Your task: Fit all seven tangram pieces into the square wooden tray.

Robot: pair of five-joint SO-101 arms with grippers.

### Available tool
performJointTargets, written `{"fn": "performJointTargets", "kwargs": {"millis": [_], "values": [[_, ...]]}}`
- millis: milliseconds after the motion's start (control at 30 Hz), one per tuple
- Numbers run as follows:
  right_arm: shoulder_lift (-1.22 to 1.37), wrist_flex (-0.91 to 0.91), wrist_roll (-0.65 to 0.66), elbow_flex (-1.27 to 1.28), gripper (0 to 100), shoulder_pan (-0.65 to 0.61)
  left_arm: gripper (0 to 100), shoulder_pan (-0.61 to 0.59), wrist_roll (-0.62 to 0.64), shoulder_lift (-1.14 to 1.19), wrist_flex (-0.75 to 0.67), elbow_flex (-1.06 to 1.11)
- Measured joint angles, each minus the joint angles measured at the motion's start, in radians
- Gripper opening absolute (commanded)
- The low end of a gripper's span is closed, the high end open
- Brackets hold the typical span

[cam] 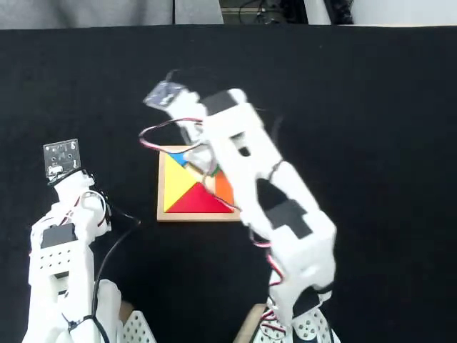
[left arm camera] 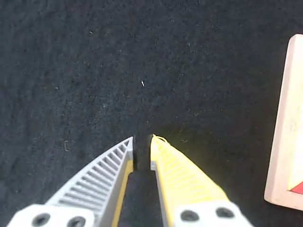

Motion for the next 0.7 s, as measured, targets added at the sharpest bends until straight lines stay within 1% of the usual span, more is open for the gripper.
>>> {"fn": "performJointTargets", "kwargs": {"millis": [67,200,433,600,700], "values": [[0.084,0.002,-0.023,-0.081,9.9,-0.021,7,0.000,0.000,0.000,0.000,0.000],[0.241,0.026,-0.071,-0.247,9.9,-0.023,7,0.000,0.000,0.000,0.000,0.000],[0.454,0.203,-0.118,-0.582,10.3,-0.023,7,0.000,0.000,0.000,0.000,0.000],[0.585,0.304,-0.146,-0.792,21.2,-0.029,7,0.000,0.000,0.000,0.000,0.000],[0.640,0.321,-0.147,-0.878,22.4,-0.044,7,0.000,0.000,0.000,0.000,0.000]]}}
